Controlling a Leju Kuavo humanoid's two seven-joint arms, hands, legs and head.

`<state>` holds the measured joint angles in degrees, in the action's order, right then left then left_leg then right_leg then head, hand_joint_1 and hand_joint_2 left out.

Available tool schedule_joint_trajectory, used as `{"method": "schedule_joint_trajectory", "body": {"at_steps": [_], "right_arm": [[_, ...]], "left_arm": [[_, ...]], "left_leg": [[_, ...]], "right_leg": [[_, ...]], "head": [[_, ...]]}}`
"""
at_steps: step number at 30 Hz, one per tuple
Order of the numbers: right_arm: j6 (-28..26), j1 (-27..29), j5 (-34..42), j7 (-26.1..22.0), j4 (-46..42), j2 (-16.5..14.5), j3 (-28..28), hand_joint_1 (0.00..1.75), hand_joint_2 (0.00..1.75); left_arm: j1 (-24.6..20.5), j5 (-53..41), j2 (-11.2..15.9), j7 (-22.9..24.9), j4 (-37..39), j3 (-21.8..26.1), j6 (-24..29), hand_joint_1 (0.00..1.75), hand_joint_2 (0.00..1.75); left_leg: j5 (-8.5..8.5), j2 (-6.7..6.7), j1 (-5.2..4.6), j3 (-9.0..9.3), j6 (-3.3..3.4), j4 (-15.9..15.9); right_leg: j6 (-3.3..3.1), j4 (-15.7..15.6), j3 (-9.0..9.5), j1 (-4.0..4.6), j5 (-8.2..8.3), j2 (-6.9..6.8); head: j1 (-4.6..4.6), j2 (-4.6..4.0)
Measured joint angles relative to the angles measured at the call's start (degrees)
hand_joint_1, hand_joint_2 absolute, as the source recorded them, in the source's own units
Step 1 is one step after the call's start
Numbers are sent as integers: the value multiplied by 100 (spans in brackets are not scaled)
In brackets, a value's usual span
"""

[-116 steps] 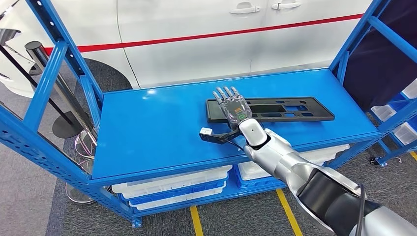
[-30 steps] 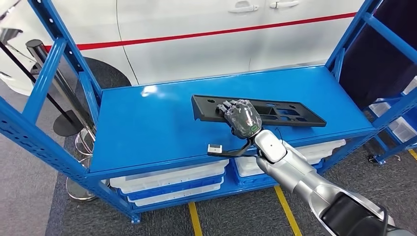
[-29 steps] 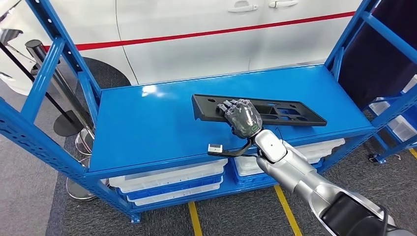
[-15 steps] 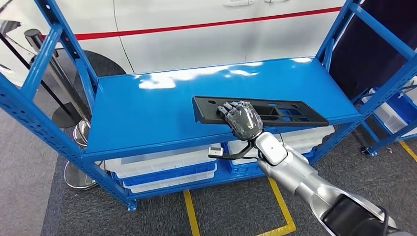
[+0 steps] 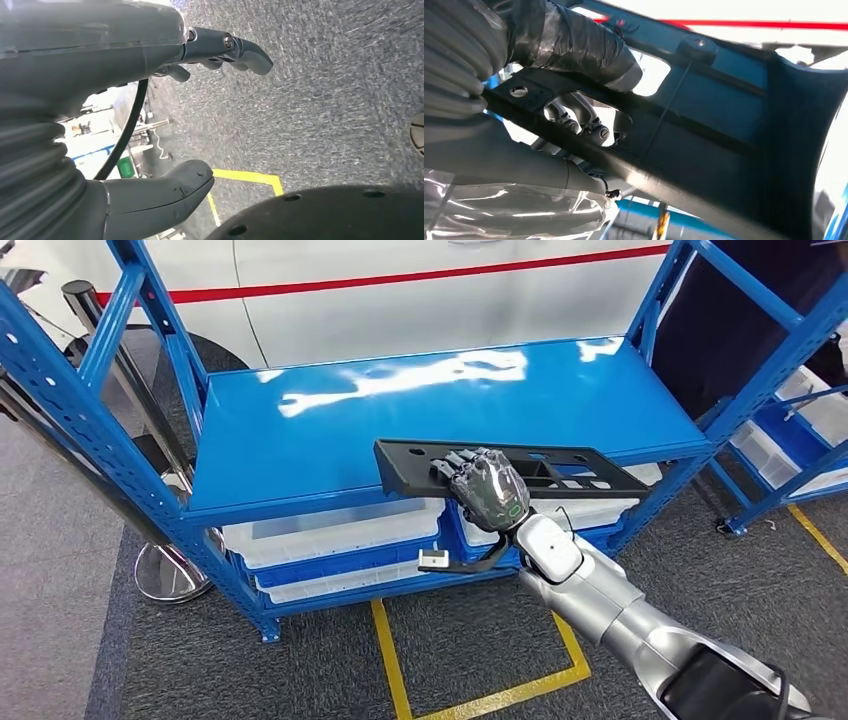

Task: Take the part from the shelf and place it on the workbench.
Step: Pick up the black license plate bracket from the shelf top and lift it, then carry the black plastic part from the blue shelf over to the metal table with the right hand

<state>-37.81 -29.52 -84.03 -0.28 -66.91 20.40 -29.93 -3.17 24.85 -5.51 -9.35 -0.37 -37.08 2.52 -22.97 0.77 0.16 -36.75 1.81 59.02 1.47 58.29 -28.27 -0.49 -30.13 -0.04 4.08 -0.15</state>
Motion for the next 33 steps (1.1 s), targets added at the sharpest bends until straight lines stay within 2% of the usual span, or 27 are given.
{"method": "schedule_joint_trajectory", "body": {"at_steps": [2, 3, 4, 5, 7, 8, 9, 10, 11, 12, 14, 15, 17, 18, 19, 20, 22, 23, 24, 25, 26, 27, 28, 29, 30, 31, 33], "right_arm": [[0, 9, -19, -11, -79, 4, 42, 175, 175], [0, 16, -31, -20, -110, 6, 53, 175, 175], [0, 26, -38, -28, -141, 7, 60, 175, 175], [0, 40, -44, -38, -172, 6, 66, 175, 175], [0, 76, -50, -65, -228, 5, 86, 175, 175], [0, 101, -50, -85, -246, 5, 99, 175, 175], [0, 127, -48, -102, -265, 6, 114, 175, 175], [0, 151, -43, -118, -282, 6, 132, 175, 175], [0, 173, -37, -128, -305, 6, 150, 175, 175], [0, 187, -34, -132, -332, 6, 170, 175, 175], [0, 200, -30, -138, -385, 7, 215, 175, 175], [0, 203, -28, -140, -406, 8, 232, 175, 175], [0, 213, -27, -151, -428, 9, 255, 175, 175], [0, 221, -27, -159, -431, 10, 262, 175, 175], [0, 230, -27, -168, -434, 13, 272, 175, 175], [0, 237, -27, -177, -434, 15, 284, 175, 175], [0, 249, -21, -198, -434, 18, 309, 175, 175], [0, 256, -13, -210, -435, 18, 319, 175, 175], [0, 267, -1, -224, -439, 19, 329, 175, 175], [0, 278, 13, -246, -450, 19, 339, 175, 175], [0, 286, 27, -271, -468, 19, 351, 175, 175], [0, 289, 39, -296, -494, 19, 364, 175, 175], [0, 285, 51, -320, -526, 18, 379, 175, 175], [0, 278, 59, -338, -559, 17, 396, 175, 175], [0, 271, 65, -356, -586, 17, 410, 175, 175], [0, 258, 69, -377, -604, 16, 420, 175, 175], [0, 224, 65, -412, -612, 11, 424, 175, 175]], "left_arm": [[5, 0, 0, -1, 1, -24, 5, 0, 175], [6, 0, 0, 2, 2, -38, 9, 0, 175], [7, -1, 0, 4, 2, -52, 13, 0, 175], [6, -1, 0, 7, 3, -68, 15, 0, 175], [8, -2, 1, 11, 3, -92, 19, 0, 175], [10, -2, 2, 13, 3, -98, 22, 0, 175], [11, -3, 3, 13, 3, -102, 25, 0, 175], [11, -4, 4, 14, 3, -105, 28, 0, 175], [9, -5, 5, 14, 3, -106, 30, 0, 175], [7, -6, 7, 15, 3, -107, 31, 0, 175], [8, -8, 9, 15, 3, -108, 32, 0, 175], [9, -9, 10, 15, 3, -109, 32, 0, 175], [12, -11, 13, 15, 3, -113, 32, 0, 175], [5, -13, 14, 15, 3, -114, 33, 0, 175], [-4, -14, 15, 15, 4, -114, 33, 0, 175], [-12, -14, 14, 15, 4, -115, 34, 0, 175], [-20, -13, 14, 15, 4, -116, 34, 0, 175], [-17, -12, 13, 15, 4, -118, 34, 0, 175], [-15, -11, 13, 15, 4, -120, 34, 0, 175], [-14, -9, 13, 15, 4, -125, 35, 0, 175], [-14, -8, 13, 15, 4, -132, 36, 0, 175], [-14, -6, 13, 15, 4, -141, 37, 0, 175], [-16, -4, 10, 15, 4, -150, 38, 0, 175], [-16, -2, 7, 15, 4, -159, 37, 0, 175], [-15, 6, 4, 15, 4, -164, 35, 0, 175], [-12, 16, 1, 15, 4, -168, 33, 0, 175], [-6, 39, 2, 14, 5, -178, 23, 0, 175]], "left_leg": [[84, -1, 9, -18, -78, -34], [40, -10, 13, -48, -112, -13], [-115, -19, 14, -100, -140, 90], [-375, -29, 17, -172, -163, 297], [-947, -37, 30, -331, -201, 968], [-1082, -36, 38, -377, -220, 1298], [-1067, -36, 48, -367, -237, 1511], [-934, -35, 58, -275, -252, 1546], [-760, -36, 70, -87, -264, 1386], [-656, -41, 82, 177, -271, 1064], [-710, -68, 66, 689, -249, 325], [-791, -83, 52, 814, -217, 101], [-792, -90, 27, 803, -109, -13], [-735, -77, 30, 762, -54, -25], [-667, -60, 34, 713, 8, -38], [-593, -43, 42, 651, 59, -52], [-457, -21, 27, 499, 116, -47], [-390, -15, 14, 412, 124, -43], [-326, -11, 0, 326, 127, -37], [-265, -9, -11, 239, 125, -31], [-207, -10, -21, 159, 121, -26], [-152, -12, -30, 92, 114, -22], [-103, -14, -43, 36, 100, -18], [-51, -15, -53, -2, 80, -17], [5, -16, -54, -23, 51, -29], [62, -16, -50, -38, 15, -52], [148, -27, -36, -73, -59, -87]], "right_leg": [[-84, -123, -7, 11, 65, -6], [-133, -160, -41, -1, 134, -16], [-183, -193, -96, -18, 215, -27], [-223, -219, -166, -34, 298, -36], [-255, -207, -344, -29, 437, -40], [-249, -189, -443, -31, 501, -40], [-236, -163, -548, -36, 560, -40], [-216, -125, -656, -46, 614, -41], [-189, -75, -763, -60, 658, -41], [-156, -12, -864, -74, 695, -40], [-82, 109, -1020, -85, 757, -35], [-44, 140, -1061, -82, 795, -34], [35, 129, -1090, -87, 895, -33], [66, 140, -1115, -98, 873, -27], [91, 216, -1156, -109, 748, -18], [110, 395, -1219, -115, 513, -8], [138, 1032, -1362, -118, -76, -2], [148, 1375, -1405, -118, -243, -2], [149, 1610, -1395, -117, -269, -2], [139, 1688, -1311, -114, -177, -2], [116, 1559, -1127, -107, -19, -2], [82, 1258, -856, -94, 121, -1], [37, 842, -542, -68, 152, -2], [-3, 420, -258, -44, 115, -3], [-37, 124, -76, -16, 65, -1], [-68, -51, 5, 10, 17, -1], [-125, -133, -36, 12, 116, -15]], "head": [[-2, 0], [-3, 0], [-5, 0], [-8, 0], [-9, 0], [-9, 0], [-10, 0], [-10, 0], [-10, 0], [-10, 0], [-9, 0], [-8, 0], [-6, 0], [-5, 0], [-3, 0], [1, 0], [4, 0], [4, -1], [2, -1], [3, -1], [2, -1], [2, 0], [2, 0], [0, 0], [1, 0], [1, 0], [3, -1]]}}
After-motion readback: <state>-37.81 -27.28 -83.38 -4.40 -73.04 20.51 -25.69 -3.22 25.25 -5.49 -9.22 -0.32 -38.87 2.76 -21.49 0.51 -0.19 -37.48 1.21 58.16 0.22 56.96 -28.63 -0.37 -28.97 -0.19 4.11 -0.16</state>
